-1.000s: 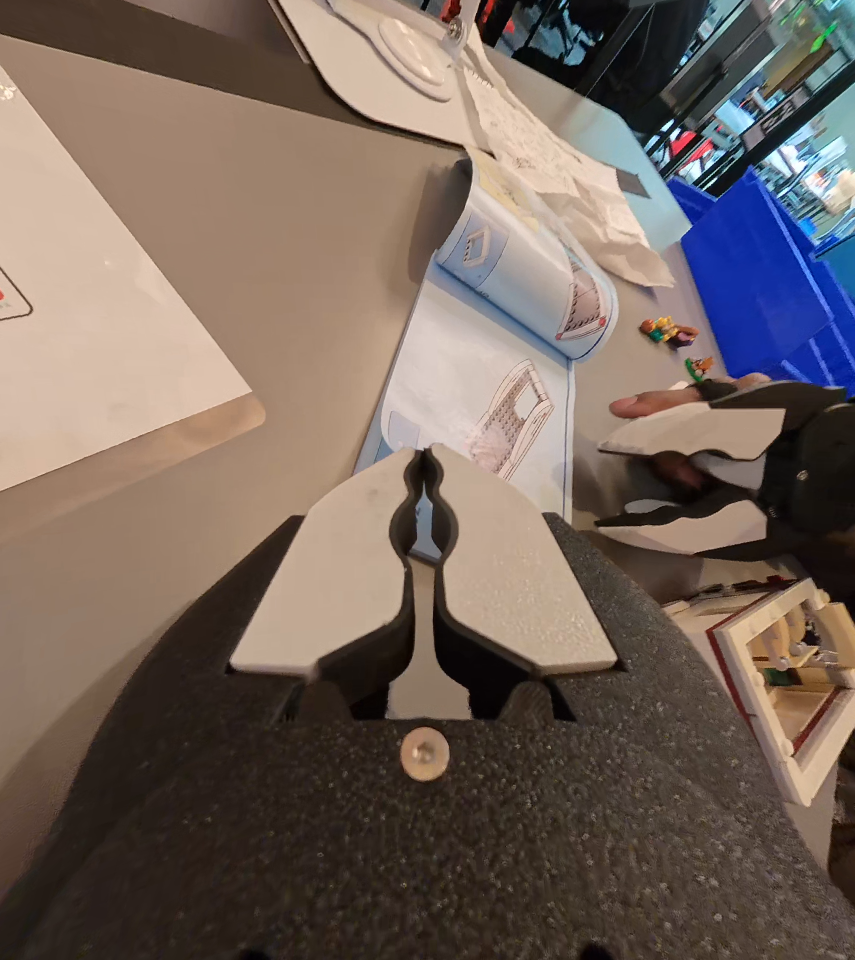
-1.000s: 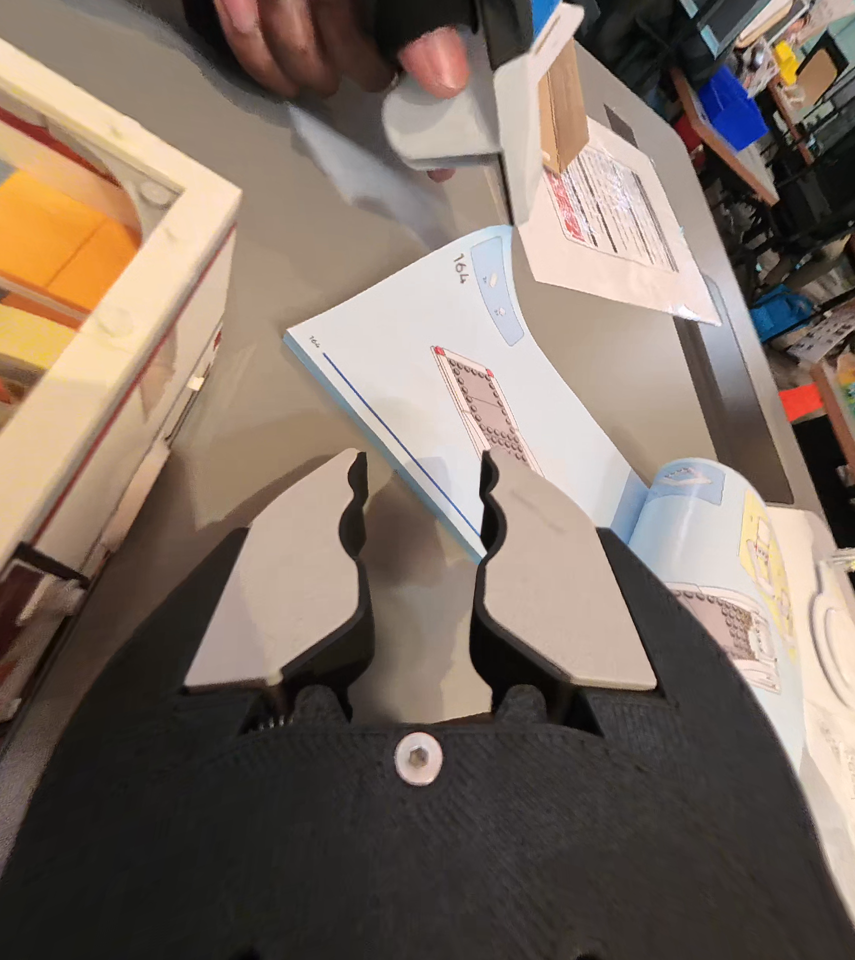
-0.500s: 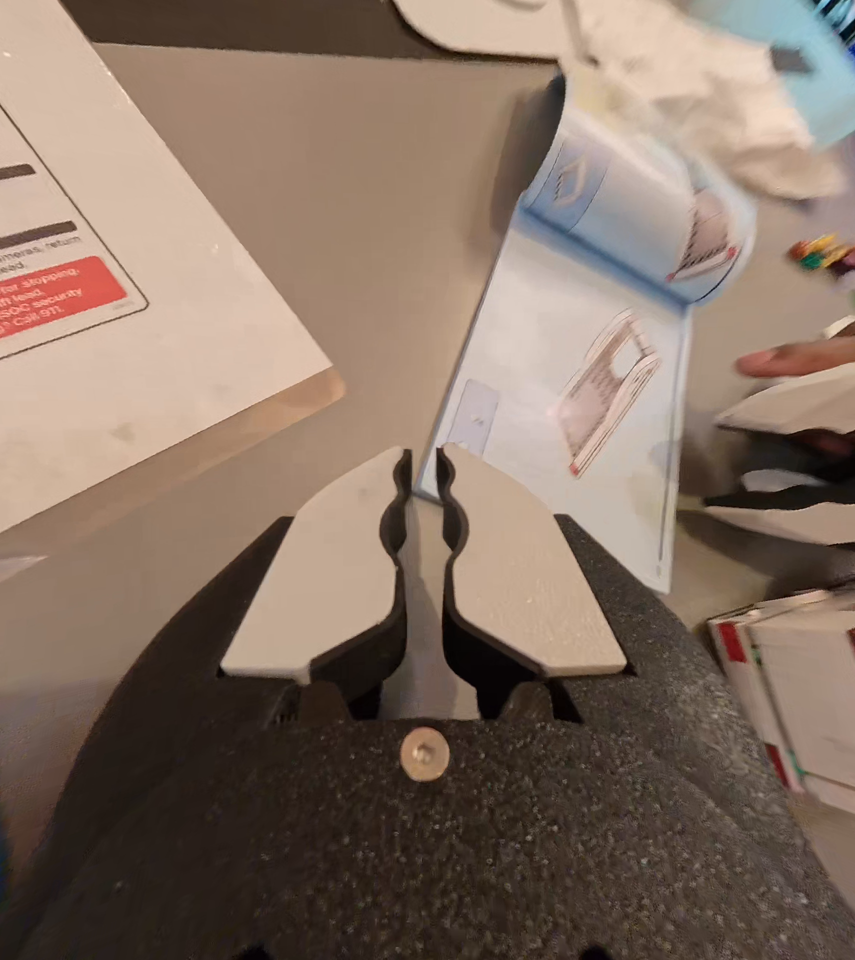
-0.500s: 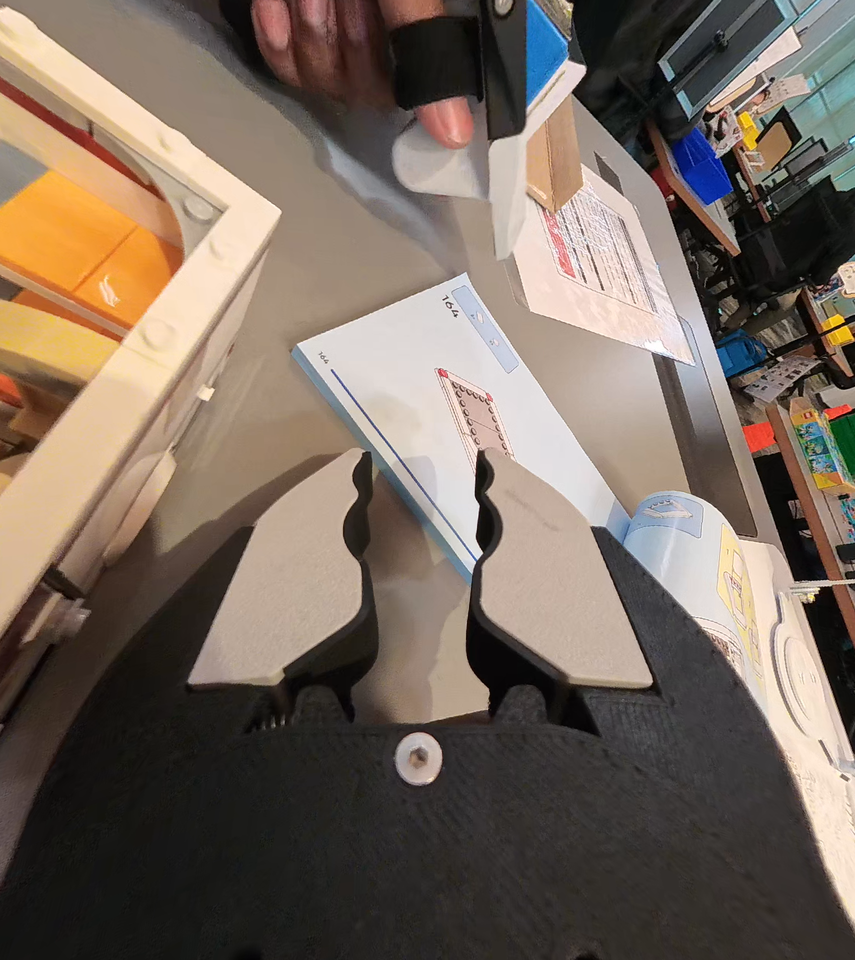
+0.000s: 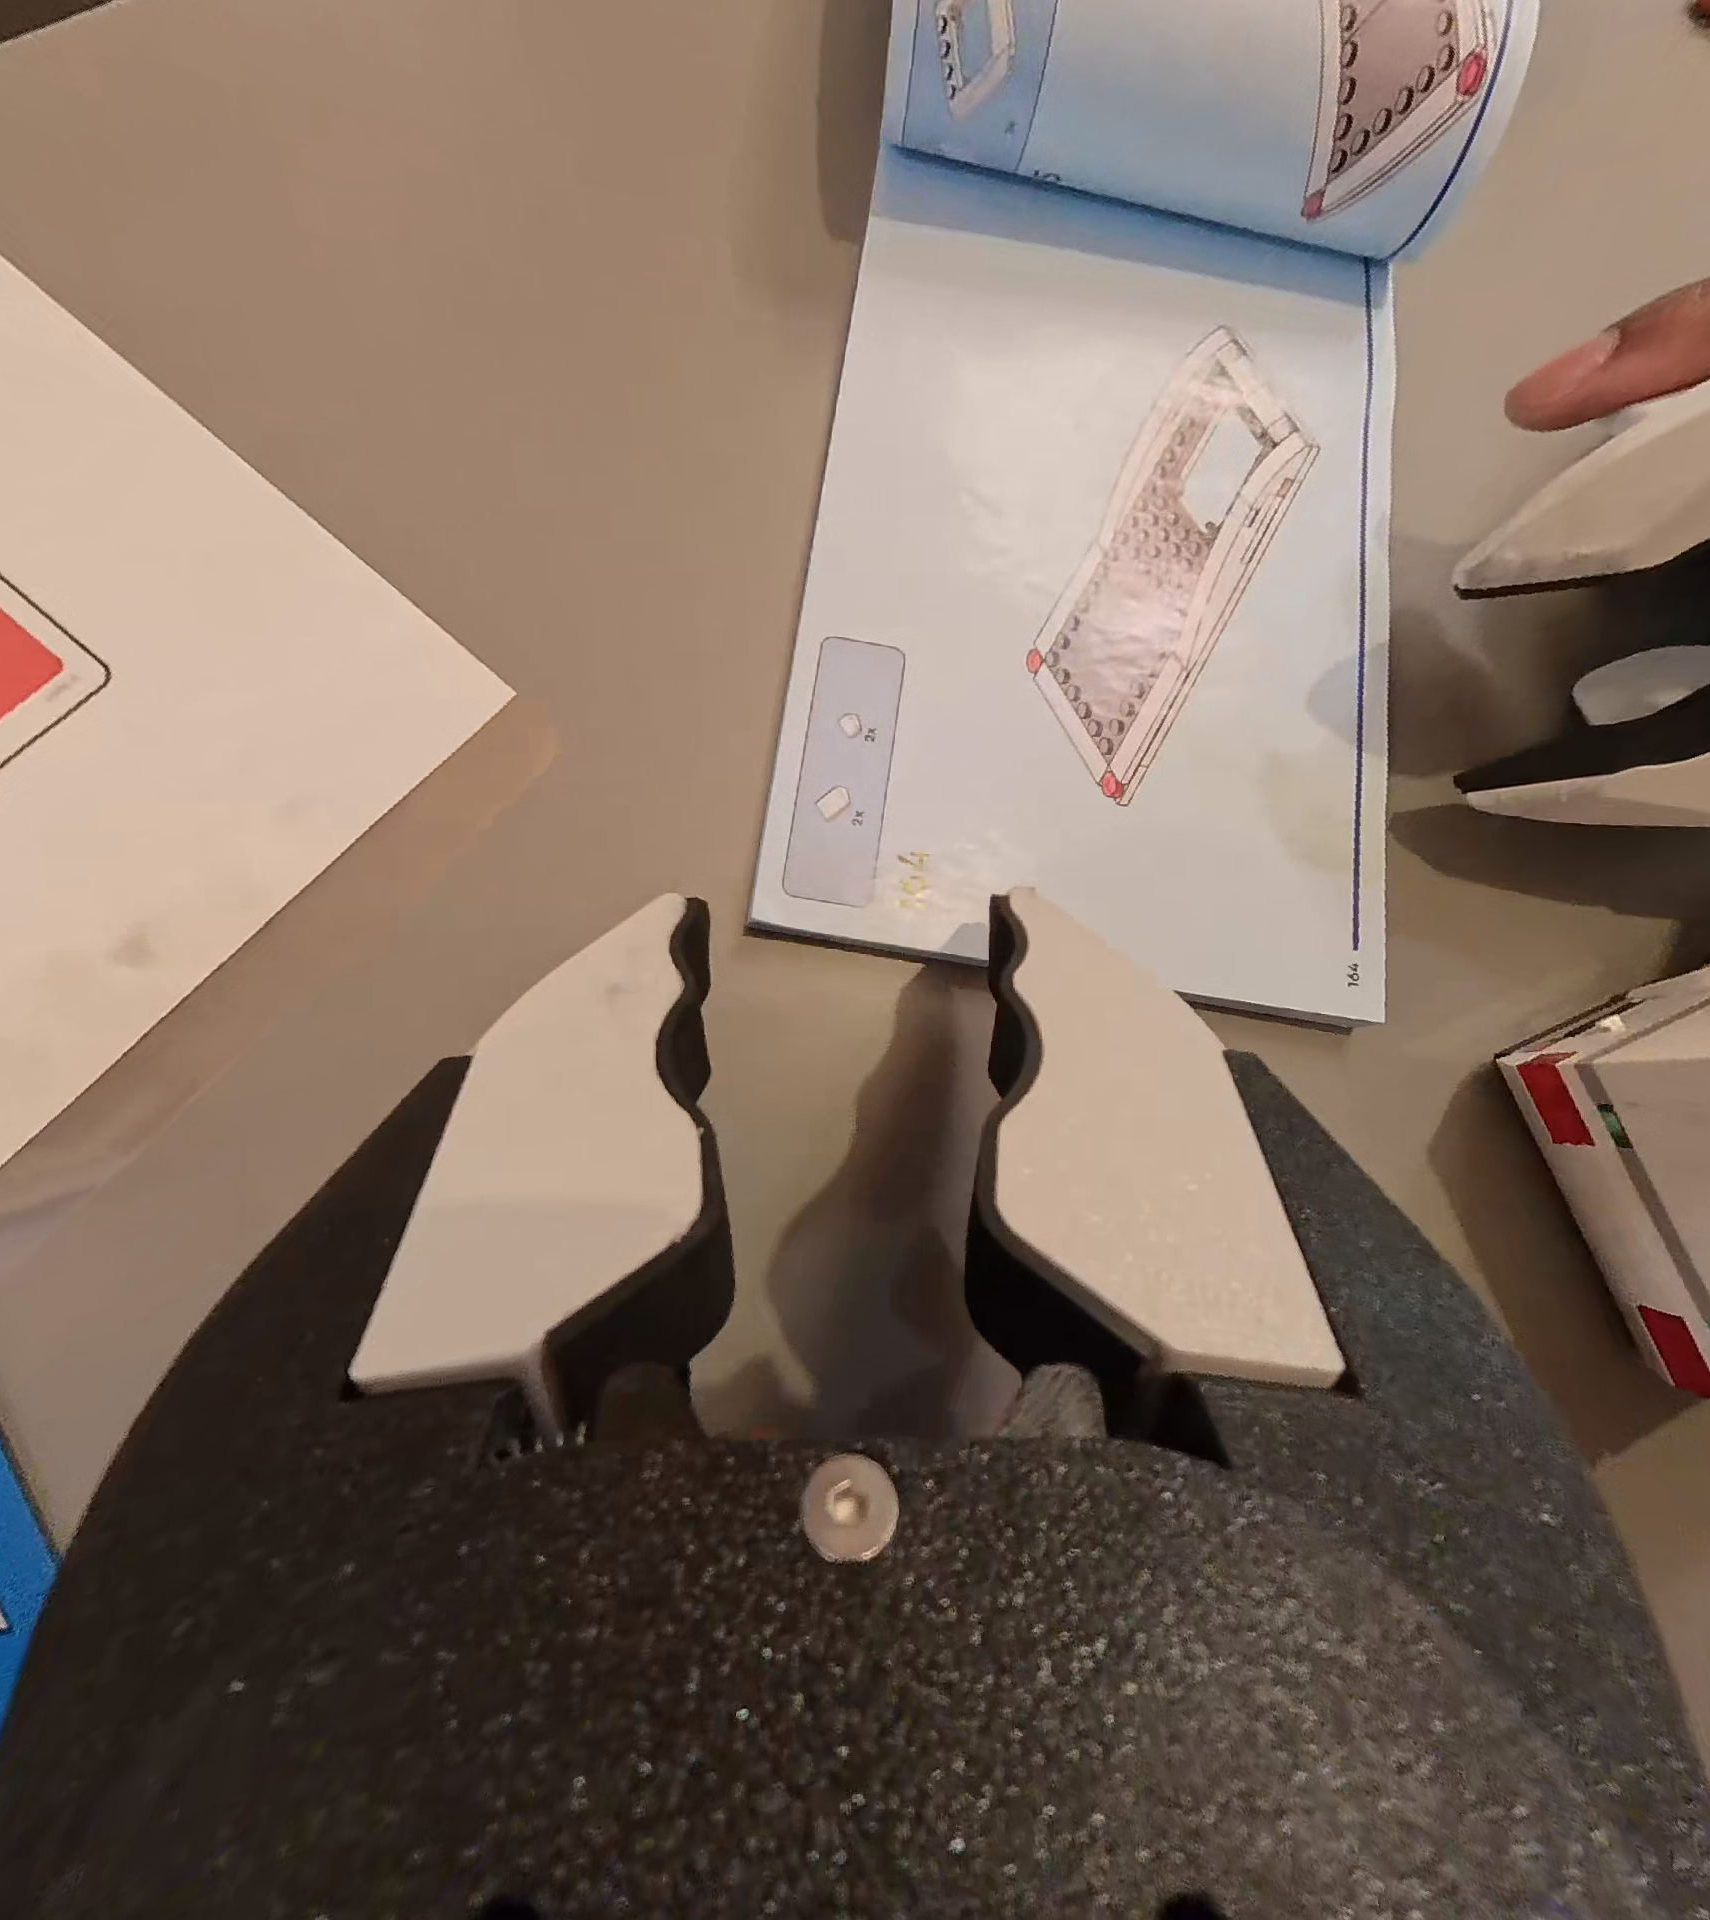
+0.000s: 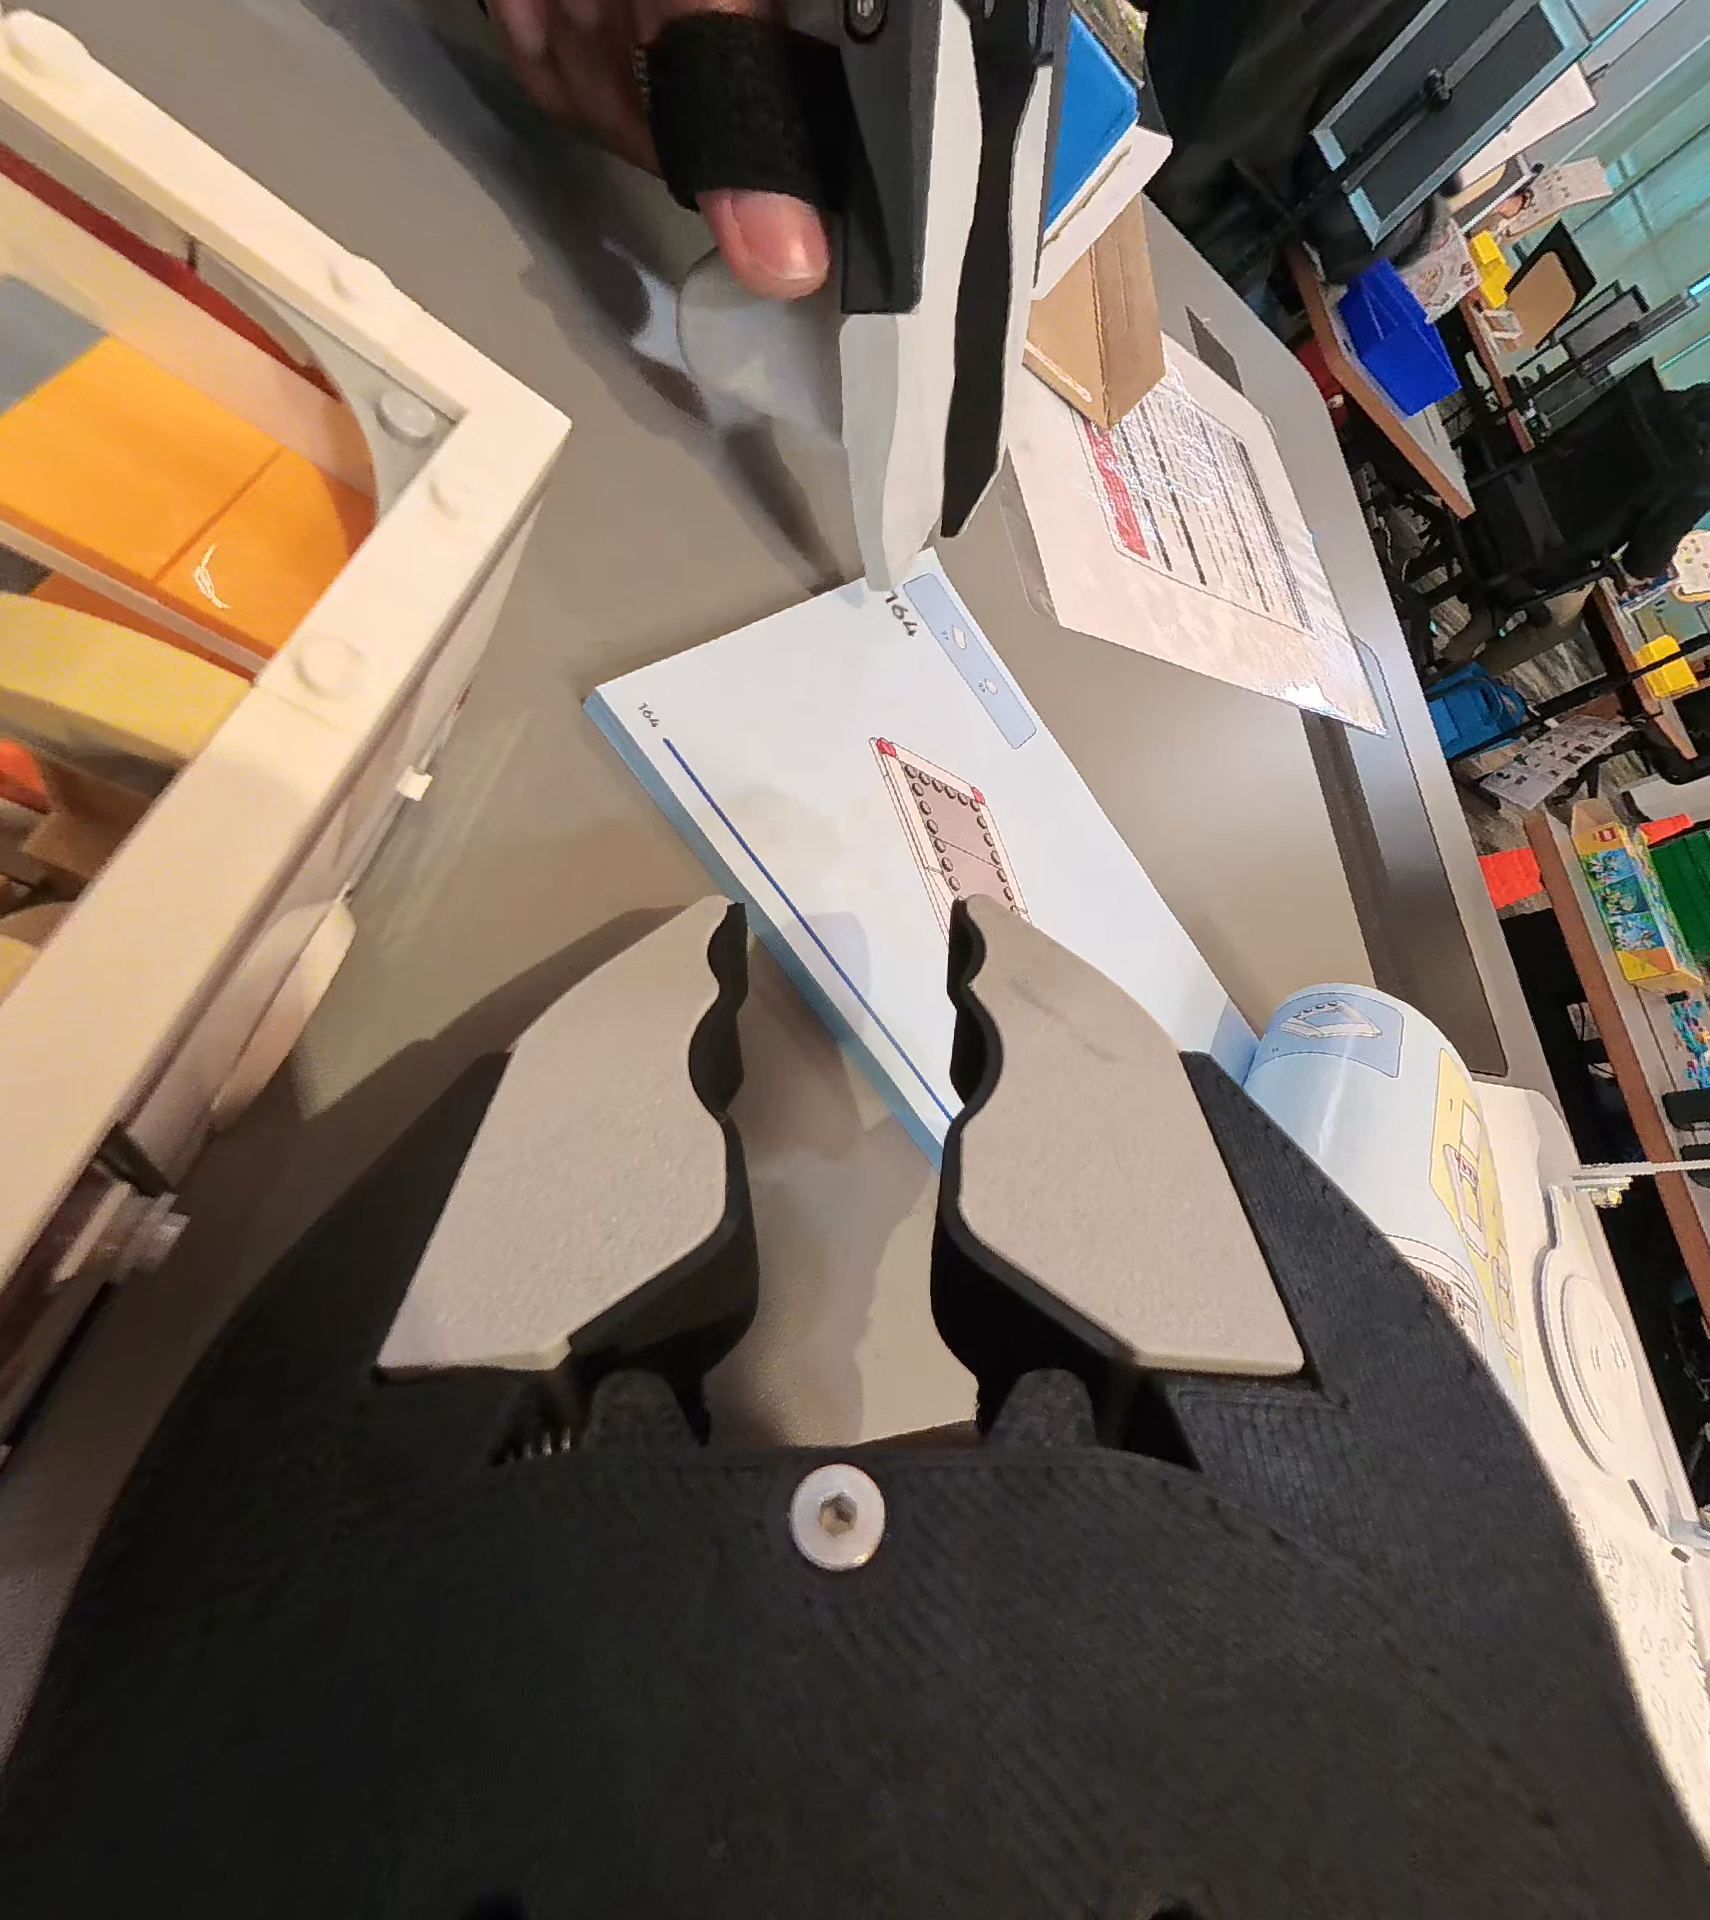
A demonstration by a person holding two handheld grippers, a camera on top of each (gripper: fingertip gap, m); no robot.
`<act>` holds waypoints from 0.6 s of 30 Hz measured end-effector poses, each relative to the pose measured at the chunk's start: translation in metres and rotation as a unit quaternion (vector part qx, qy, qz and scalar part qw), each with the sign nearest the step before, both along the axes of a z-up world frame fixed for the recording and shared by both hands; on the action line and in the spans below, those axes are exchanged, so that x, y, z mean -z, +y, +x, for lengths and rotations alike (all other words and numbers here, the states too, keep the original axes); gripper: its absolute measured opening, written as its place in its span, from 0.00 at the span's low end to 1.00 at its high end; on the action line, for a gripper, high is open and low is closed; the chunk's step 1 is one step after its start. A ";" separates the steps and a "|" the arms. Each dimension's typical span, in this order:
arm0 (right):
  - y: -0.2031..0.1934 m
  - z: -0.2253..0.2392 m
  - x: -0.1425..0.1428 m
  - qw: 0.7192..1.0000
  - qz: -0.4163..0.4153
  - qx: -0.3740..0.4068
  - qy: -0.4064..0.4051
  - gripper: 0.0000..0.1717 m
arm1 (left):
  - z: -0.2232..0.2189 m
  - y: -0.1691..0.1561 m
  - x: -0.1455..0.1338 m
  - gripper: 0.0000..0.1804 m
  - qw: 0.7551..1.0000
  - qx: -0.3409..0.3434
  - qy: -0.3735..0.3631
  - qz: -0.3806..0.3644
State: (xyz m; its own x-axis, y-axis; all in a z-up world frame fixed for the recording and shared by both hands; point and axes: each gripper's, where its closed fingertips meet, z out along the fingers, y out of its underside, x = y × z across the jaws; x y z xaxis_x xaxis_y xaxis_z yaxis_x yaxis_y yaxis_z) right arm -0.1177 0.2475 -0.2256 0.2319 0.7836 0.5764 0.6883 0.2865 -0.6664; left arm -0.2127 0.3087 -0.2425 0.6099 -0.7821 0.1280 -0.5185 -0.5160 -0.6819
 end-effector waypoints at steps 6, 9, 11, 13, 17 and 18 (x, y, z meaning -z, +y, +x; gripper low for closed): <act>0.000 0.000 0.000 1.000 -0.001 0.000 0.000 0.22 | 0.004 -0.004 0.001 0.29 1.000 0.012 0.000 -0.003; 0.000 0.000 0.000 1.000 0.000 0.001 -0.001 0.21 | 0.005 -0.005 0.002 0.29 1.000 0.015 0.003 -0.005; 0.000 0.000 0.000 1.000 0.000 0.000 -0.001 0.21 | 0.006 -0.005 0.002 0.29 1.000 0.015 0.003 -0.005; 0.000 0.000 0.000 1.000 0.000 0.001 -0.001 0.21 | 0.006 -0.005 0.002 0.29 1.000 0.015 0.002 -0.004; 0.000 0.000 0.000 1.000 0.000 0.001 -0.001 0.21 | 0.006 -0.005 0.000 0.28 1.000 0.015 0.001 -0.002; 0.000 0.000 0.000 1.000 0.000 0.001 -0.001 0.21 | 0.006 -0.005 0.000 0.28 1.000 0.015 0.001 -0.002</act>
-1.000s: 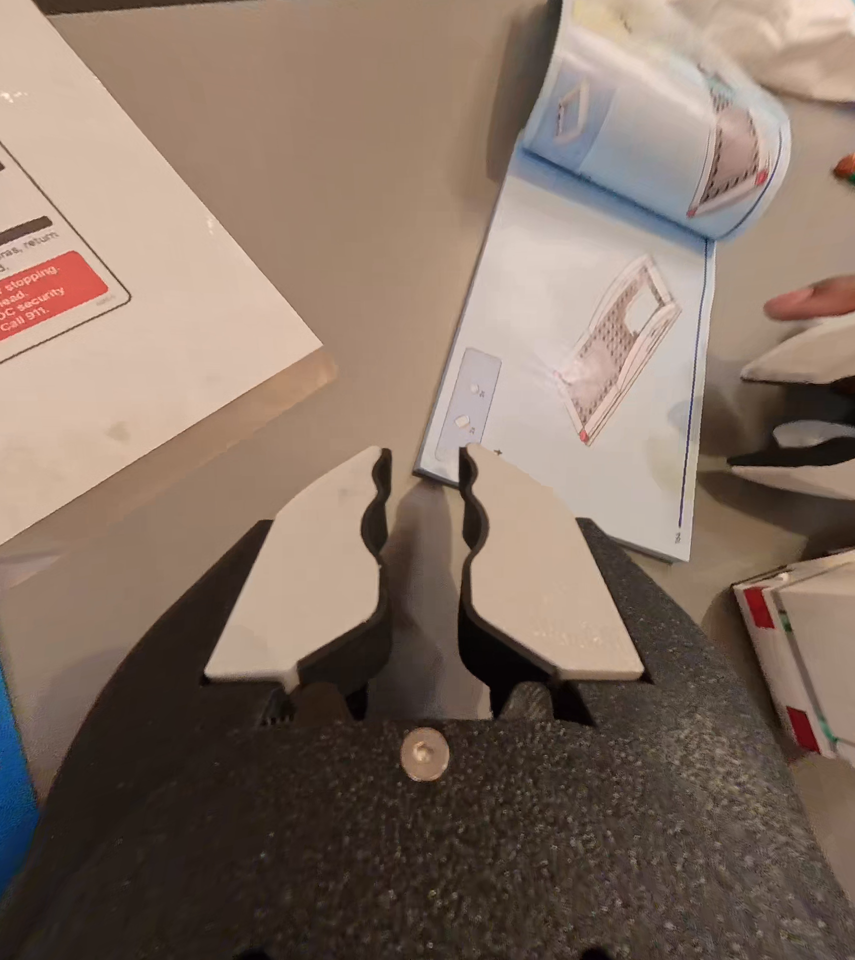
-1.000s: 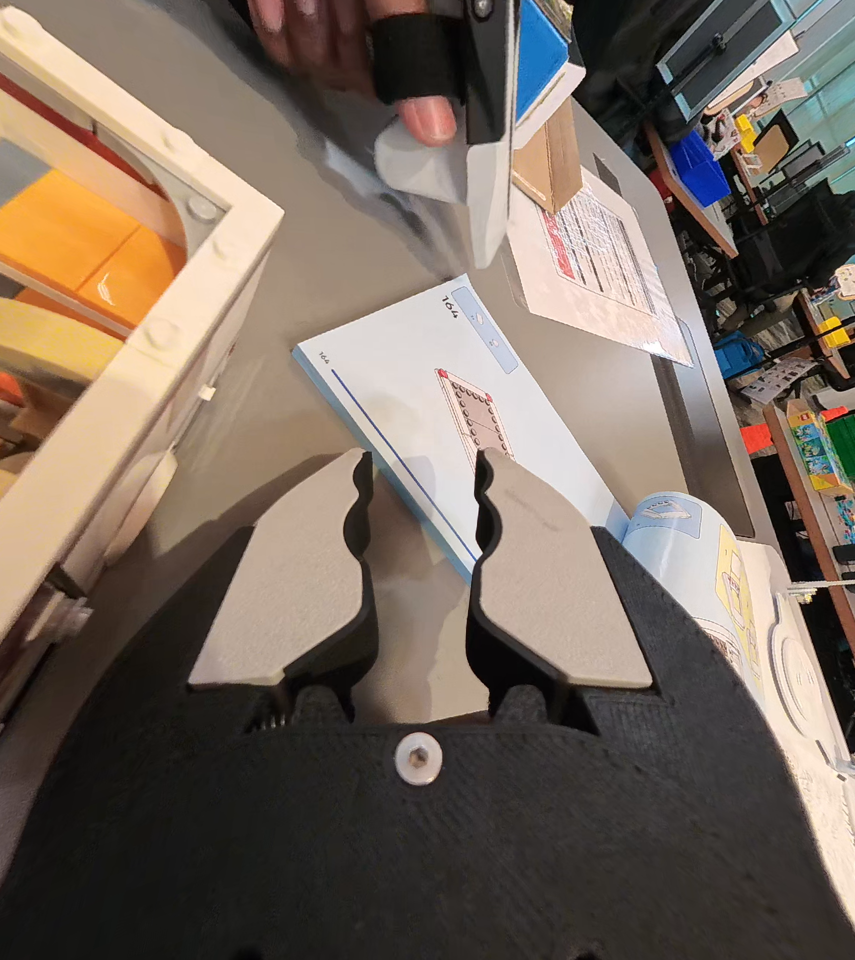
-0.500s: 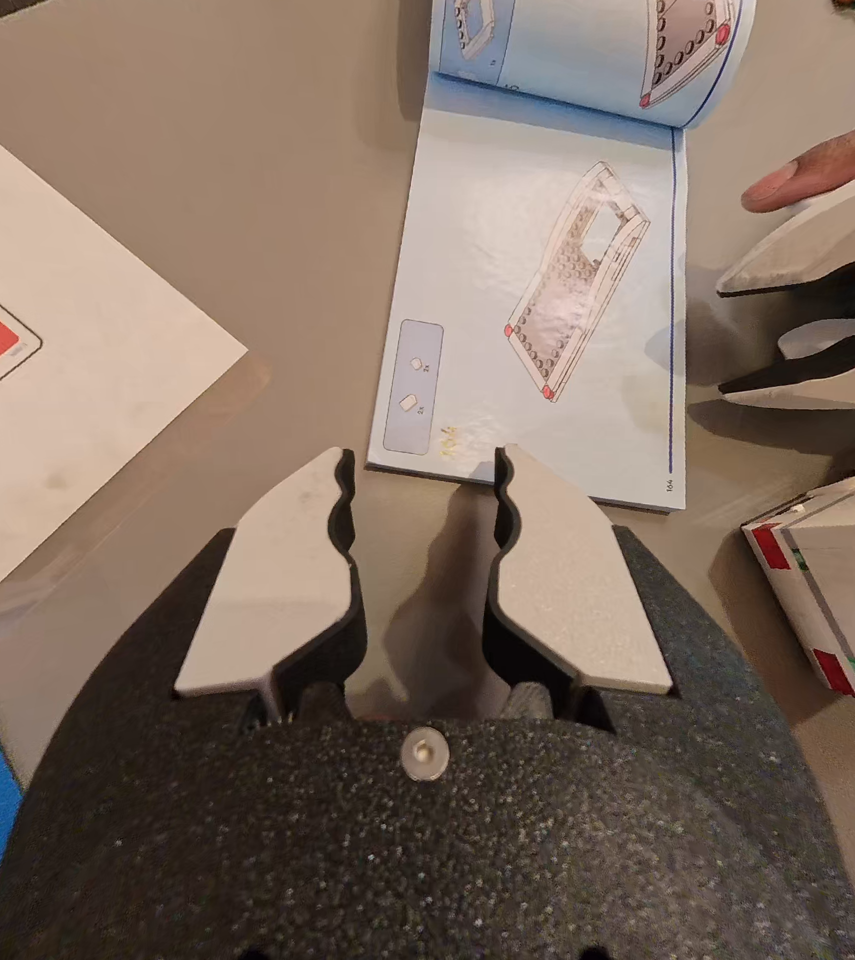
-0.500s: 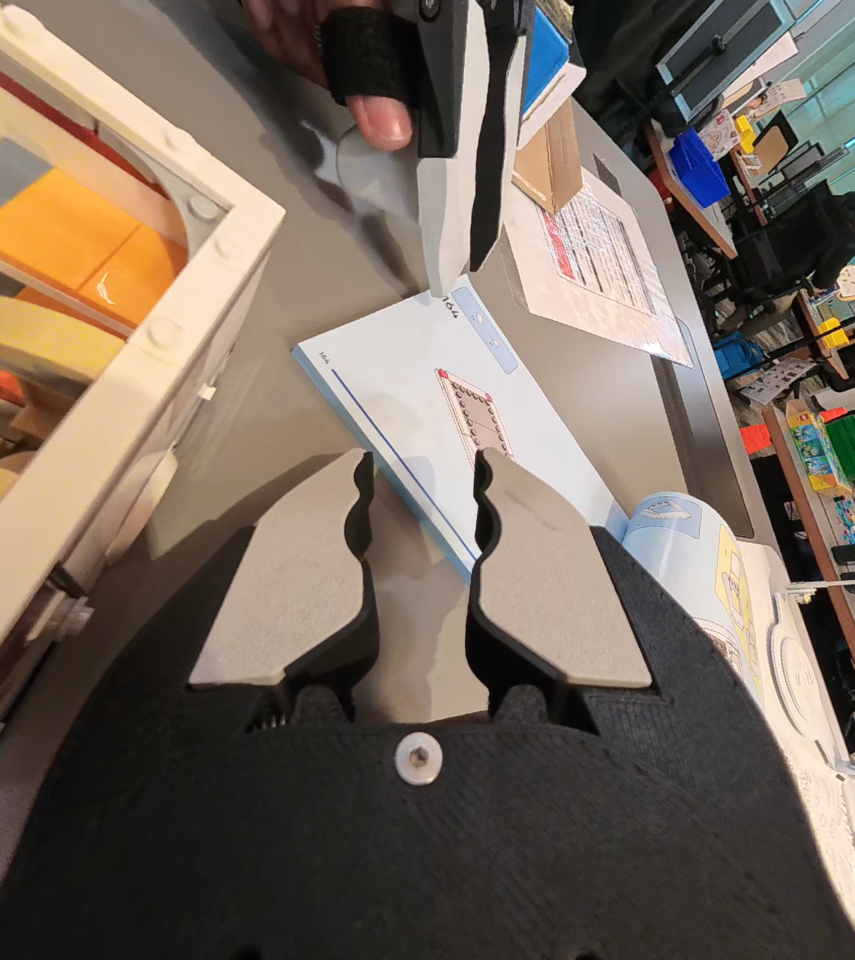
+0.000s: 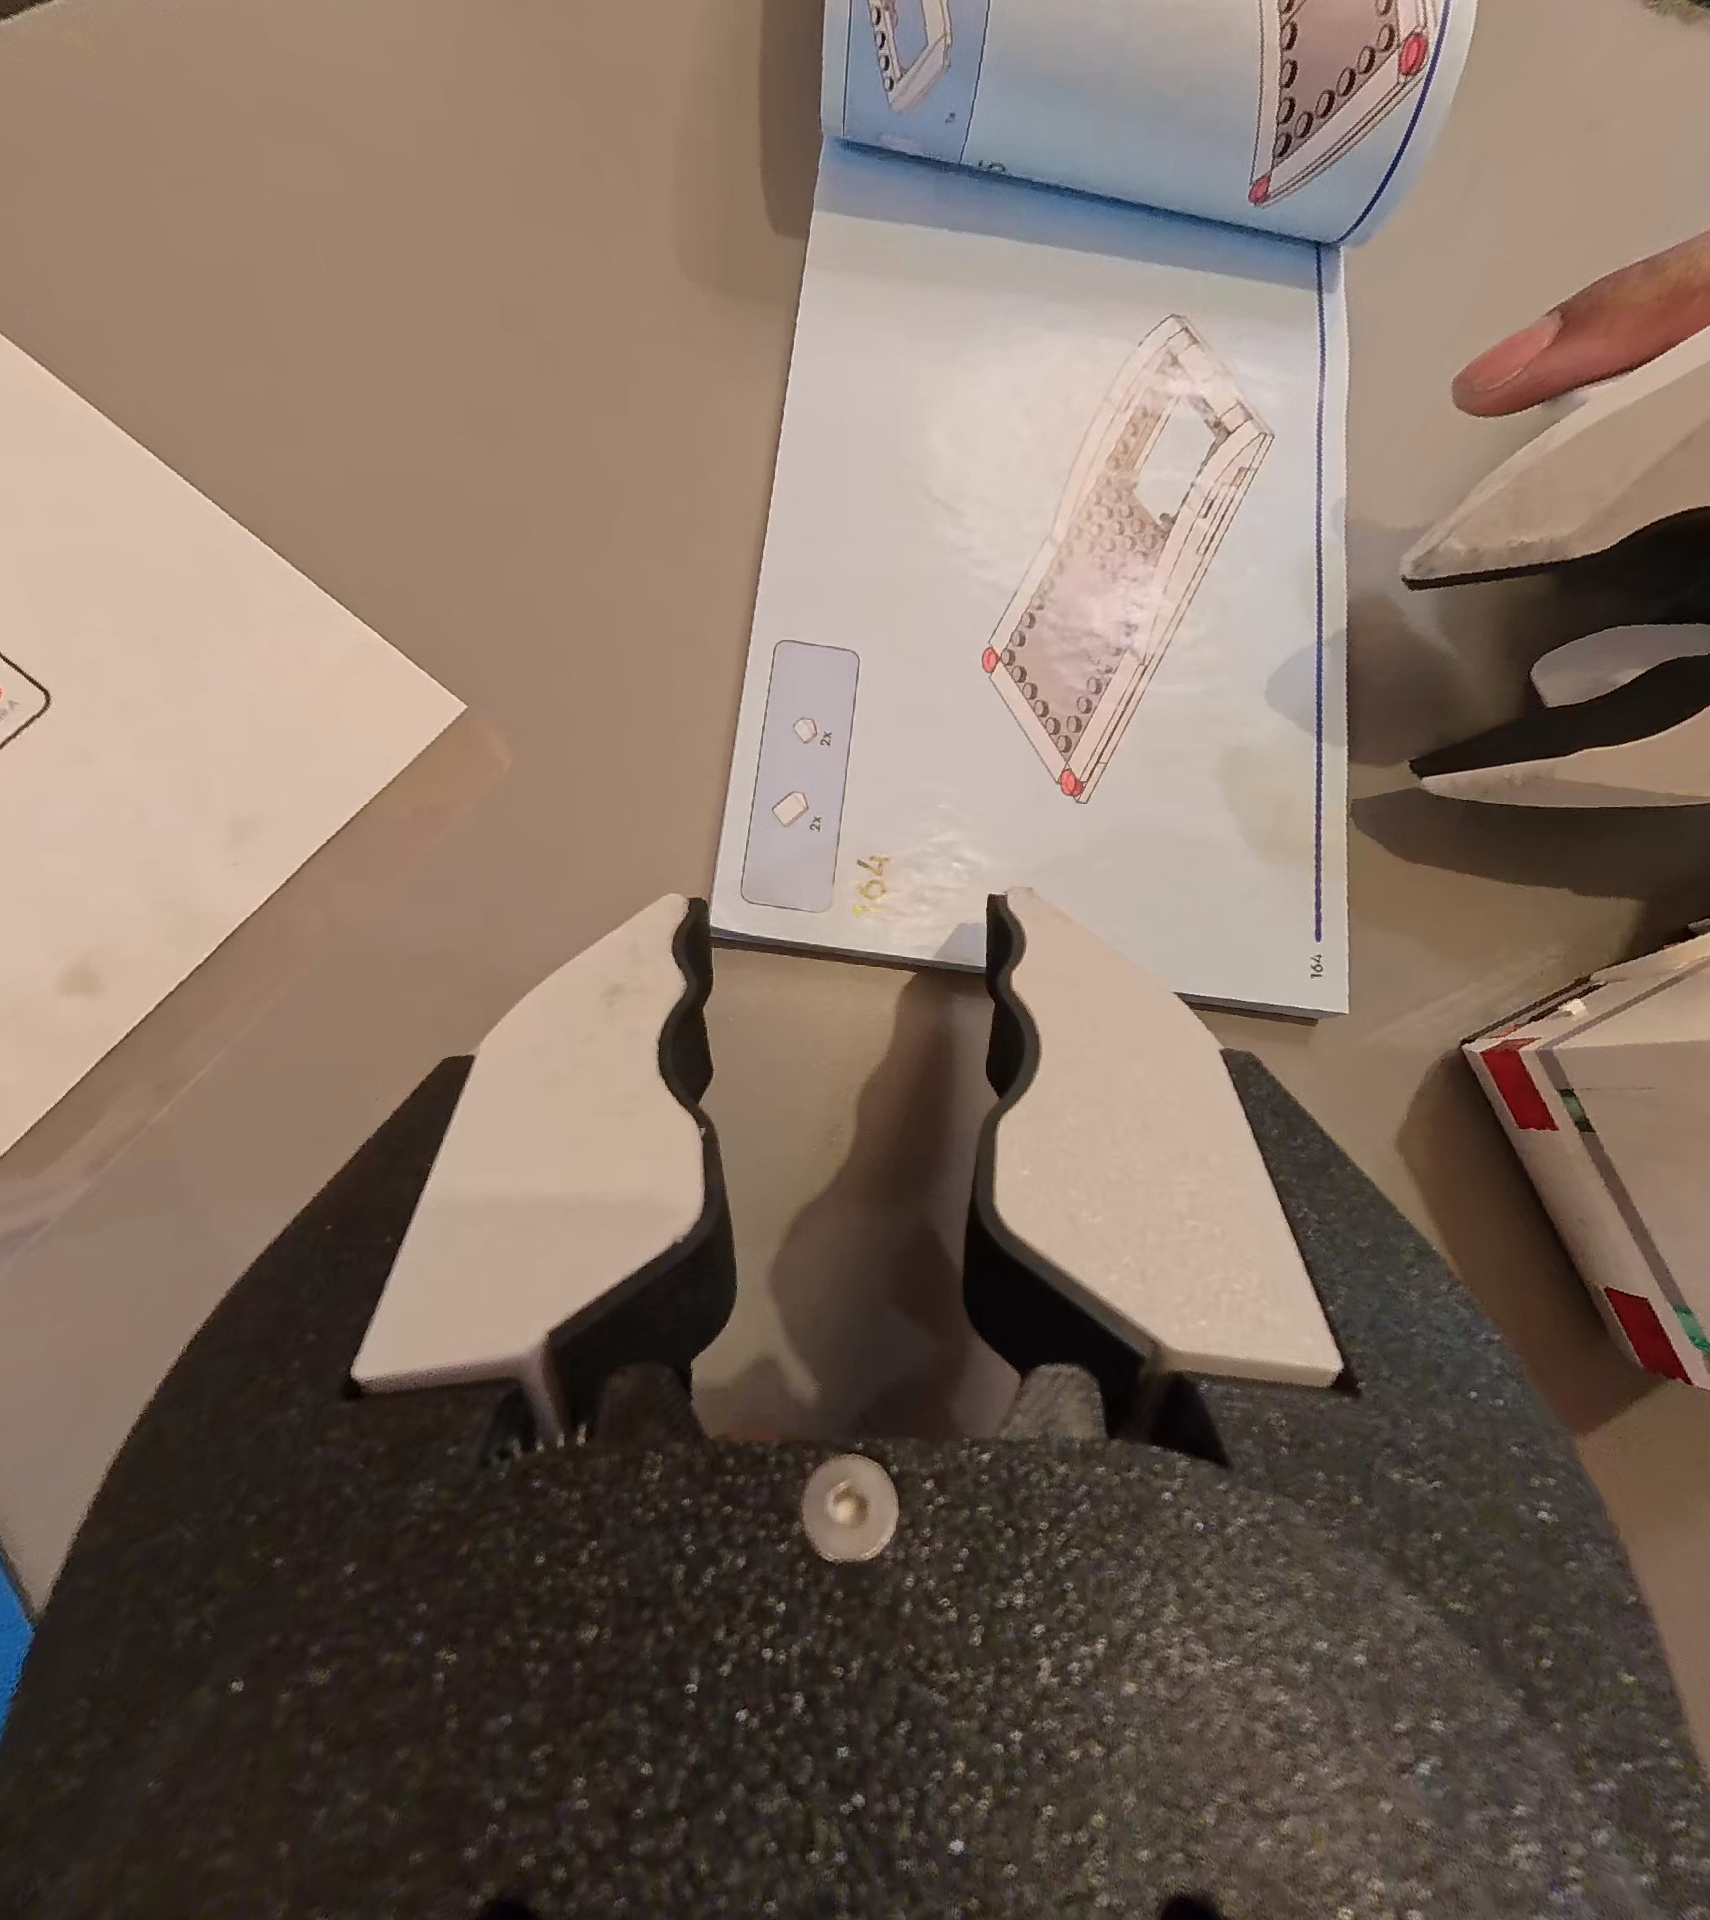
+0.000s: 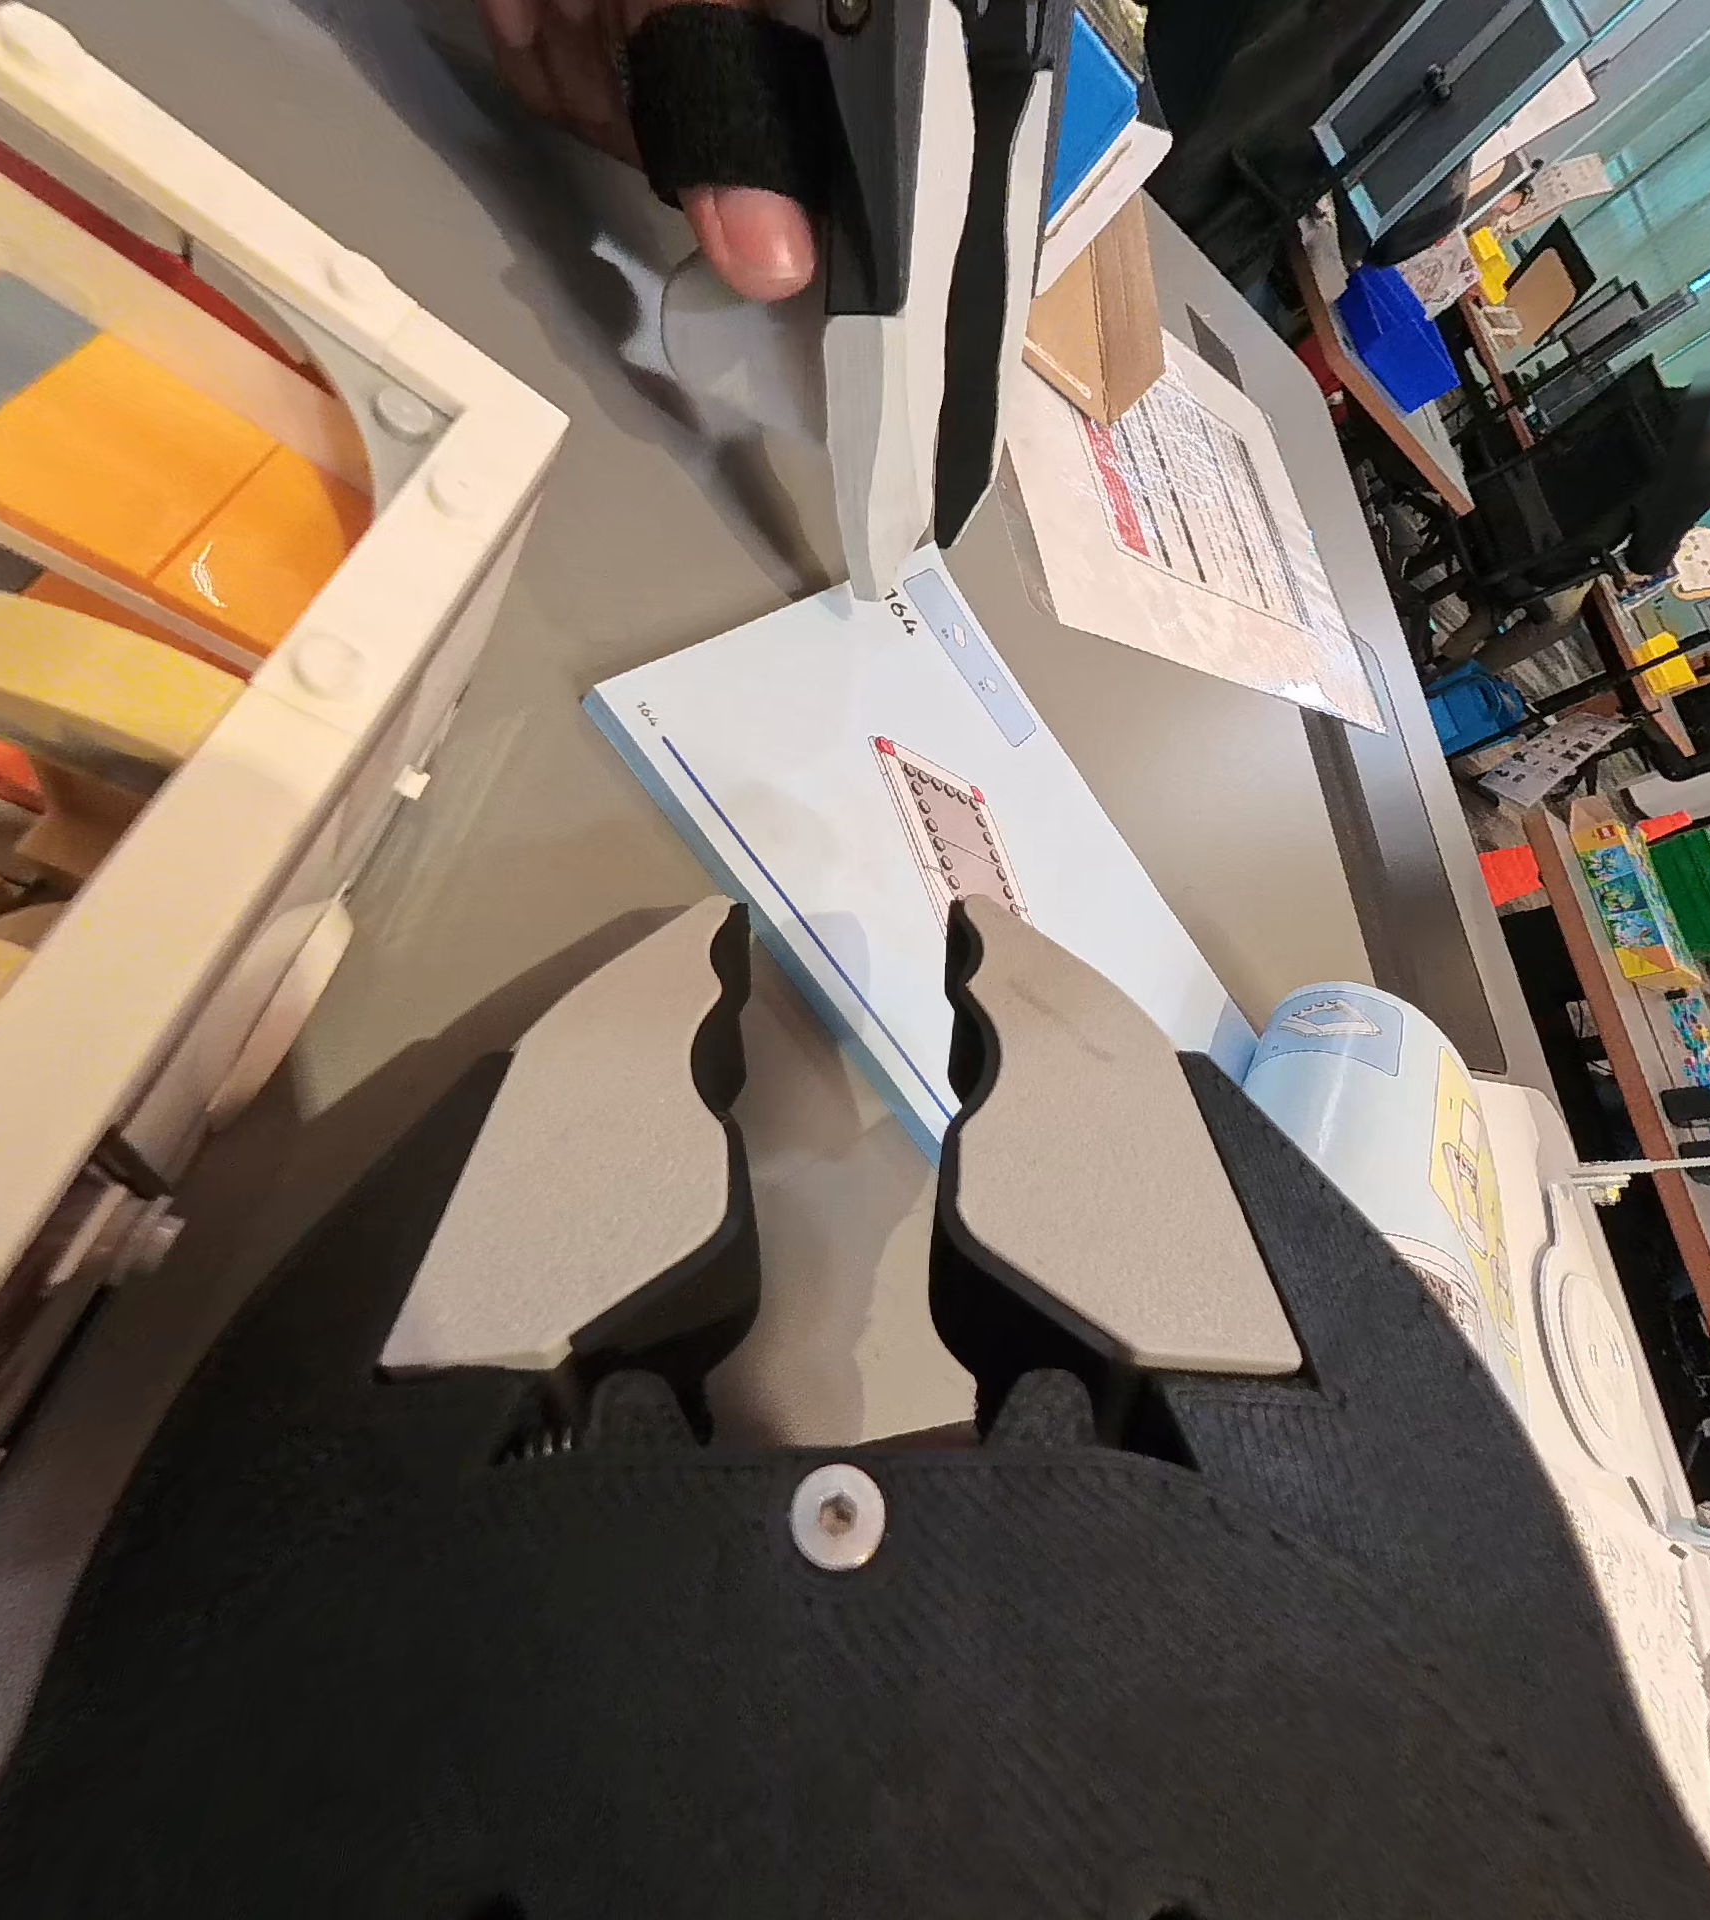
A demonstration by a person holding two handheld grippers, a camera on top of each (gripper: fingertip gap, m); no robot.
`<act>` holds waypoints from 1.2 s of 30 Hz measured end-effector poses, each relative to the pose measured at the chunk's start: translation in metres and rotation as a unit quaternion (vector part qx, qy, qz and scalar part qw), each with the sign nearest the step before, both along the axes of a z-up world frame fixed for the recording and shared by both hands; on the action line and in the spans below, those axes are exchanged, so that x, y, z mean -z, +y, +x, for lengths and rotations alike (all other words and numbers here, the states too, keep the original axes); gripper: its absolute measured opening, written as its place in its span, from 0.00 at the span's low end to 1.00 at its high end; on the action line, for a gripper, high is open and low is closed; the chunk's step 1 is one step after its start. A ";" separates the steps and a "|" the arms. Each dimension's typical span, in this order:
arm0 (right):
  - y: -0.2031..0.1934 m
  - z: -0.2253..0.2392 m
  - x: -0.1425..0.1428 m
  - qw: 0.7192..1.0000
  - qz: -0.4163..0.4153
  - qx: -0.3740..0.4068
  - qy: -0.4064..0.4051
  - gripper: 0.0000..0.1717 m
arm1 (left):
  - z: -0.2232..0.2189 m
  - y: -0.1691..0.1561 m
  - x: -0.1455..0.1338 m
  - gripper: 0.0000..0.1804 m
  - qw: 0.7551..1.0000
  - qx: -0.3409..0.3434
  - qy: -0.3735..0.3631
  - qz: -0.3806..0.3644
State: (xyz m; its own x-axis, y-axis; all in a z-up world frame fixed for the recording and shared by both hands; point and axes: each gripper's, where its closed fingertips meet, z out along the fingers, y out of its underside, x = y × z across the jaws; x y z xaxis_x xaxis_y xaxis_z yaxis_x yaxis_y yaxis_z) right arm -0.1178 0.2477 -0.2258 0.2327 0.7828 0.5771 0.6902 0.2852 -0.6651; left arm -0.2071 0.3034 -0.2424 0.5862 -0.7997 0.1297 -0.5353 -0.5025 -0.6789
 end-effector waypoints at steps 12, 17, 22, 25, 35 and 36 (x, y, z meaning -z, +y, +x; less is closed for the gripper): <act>0.000 0.000 0.000 1.000 0.000 0.001 0.000 0.21 | 0.001 0.001 -0.009 0.22 1.000 -0.005 -0.015 0.012; 0.000 0.000 0.000 1.000 0.000 0.000 0.000 0.21 | -0.001 0.005 -0.009 0.14 0.999 -0.019 -0.026 0.007; 0.000 0.000 0.000 1.000 0.000 0.000 -0.001 0.21 | -0.006 0.012 -0.007 0.05 0.998 -0.054 -0.040 -0.005; 0.000 0.000 0.000 1.000 0.001 0.000 -0.001 0.21 | -0.009 0.016 -0.003 0.01 0.997 -0.071 -0.037 -0.010; 0.000 0.000 -0.001 1.000 0.010 -0.004 0.001 0.22 | -0.005 0.020 -0.020 0.00 0.986 -0.098 -0.130 -0.033; -0.001 0.000 -0.001 1.000 0.010 -0.005 0.001 0.22 | -0.004 0.021 -0.024 0.00 0.983 -0.101 -0.148 -0.038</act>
State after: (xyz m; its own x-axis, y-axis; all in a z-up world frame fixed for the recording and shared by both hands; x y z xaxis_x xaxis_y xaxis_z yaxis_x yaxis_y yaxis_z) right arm -0.1182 0.2471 -0.2246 0.2257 0.7731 0.5928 0.6857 0.3062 -0.6604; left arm -0.2114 0.3243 -0.2188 0.6597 -0.6519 0.3739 -0.2035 -0.6338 -0.7462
